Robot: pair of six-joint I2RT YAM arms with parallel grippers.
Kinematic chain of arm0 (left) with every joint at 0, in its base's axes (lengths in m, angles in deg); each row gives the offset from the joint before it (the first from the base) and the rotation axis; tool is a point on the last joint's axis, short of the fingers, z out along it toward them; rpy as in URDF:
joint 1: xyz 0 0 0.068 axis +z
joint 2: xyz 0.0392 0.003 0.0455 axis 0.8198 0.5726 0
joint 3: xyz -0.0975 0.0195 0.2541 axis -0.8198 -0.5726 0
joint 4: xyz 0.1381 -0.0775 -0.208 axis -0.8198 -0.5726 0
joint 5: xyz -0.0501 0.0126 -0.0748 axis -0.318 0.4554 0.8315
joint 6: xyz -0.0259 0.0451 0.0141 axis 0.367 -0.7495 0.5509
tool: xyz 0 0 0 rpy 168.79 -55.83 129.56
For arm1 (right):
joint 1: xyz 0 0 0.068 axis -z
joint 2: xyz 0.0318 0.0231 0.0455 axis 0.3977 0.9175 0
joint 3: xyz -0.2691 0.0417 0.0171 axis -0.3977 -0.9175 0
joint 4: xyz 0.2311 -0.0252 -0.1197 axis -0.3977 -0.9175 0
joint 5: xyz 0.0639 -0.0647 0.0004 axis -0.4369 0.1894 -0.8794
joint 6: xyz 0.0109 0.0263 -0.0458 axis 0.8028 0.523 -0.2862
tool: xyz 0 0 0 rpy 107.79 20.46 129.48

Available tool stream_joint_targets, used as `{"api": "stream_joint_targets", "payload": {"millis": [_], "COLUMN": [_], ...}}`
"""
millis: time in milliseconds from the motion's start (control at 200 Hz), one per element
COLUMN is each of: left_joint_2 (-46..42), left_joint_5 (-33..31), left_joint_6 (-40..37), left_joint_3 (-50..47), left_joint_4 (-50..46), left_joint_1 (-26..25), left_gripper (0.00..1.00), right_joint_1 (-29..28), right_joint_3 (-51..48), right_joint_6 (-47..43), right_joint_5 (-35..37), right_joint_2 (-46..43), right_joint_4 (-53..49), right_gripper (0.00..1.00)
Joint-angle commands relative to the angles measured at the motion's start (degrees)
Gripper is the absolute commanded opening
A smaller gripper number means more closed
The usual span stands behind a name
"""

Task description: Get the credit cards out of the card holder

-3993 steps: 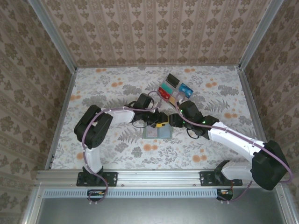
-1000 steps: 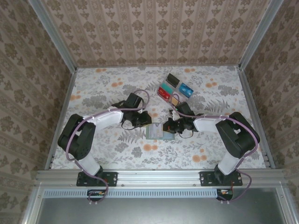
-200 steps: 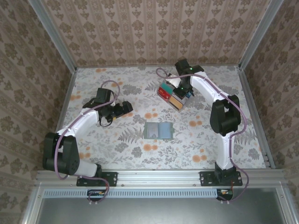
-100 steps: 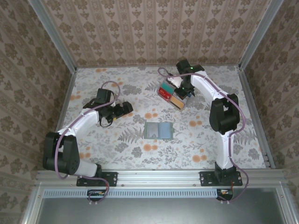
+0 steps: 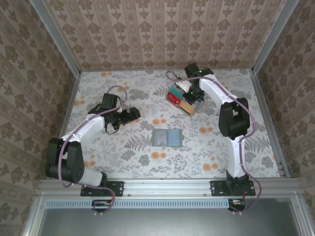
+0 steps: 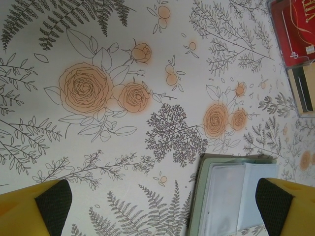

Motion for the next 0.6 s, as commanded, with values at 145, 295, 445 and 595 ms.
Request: {"api": "stream_joint_targets", "payload": {"millis": [145, 295, 445, 595], "left_joint_2": [0.77, 0.46, -0.10, -0.63], "left_joint_5": [1.24, 1.52, 1.77, 1.86], "left_joint_6": [0.53, 0.48, 0.53, 0.44], "left_joint_3": [-0.84, -0.74, -0.75, -0.81], "left_joint_4": [0.21, 0.08, 0.00, -0.22], "left_joint_1": [0.28, 0.28, 0.29, 0.28], "left_gripper": [1.00, 1.00, 1.00, 1.00], "right_joint_1": [0.27, 0.28, 0.25, 0.27], "right_joint_3": [2.06, 2.07, 0.99, -1.97], "right_joint_6": [0.64, 1.66, 2.66, 4.37], "right_joint_5": [-1.05, -2.56, -2.96, -0.93], "right_joint_2": [0.06, -3.56, -7.84, -11.47], "right_joint_4": [-0.41, -0.06, 0.69, 2.91], "right_gripper": [0.21, 0.32, 0.36, 0.37]}}
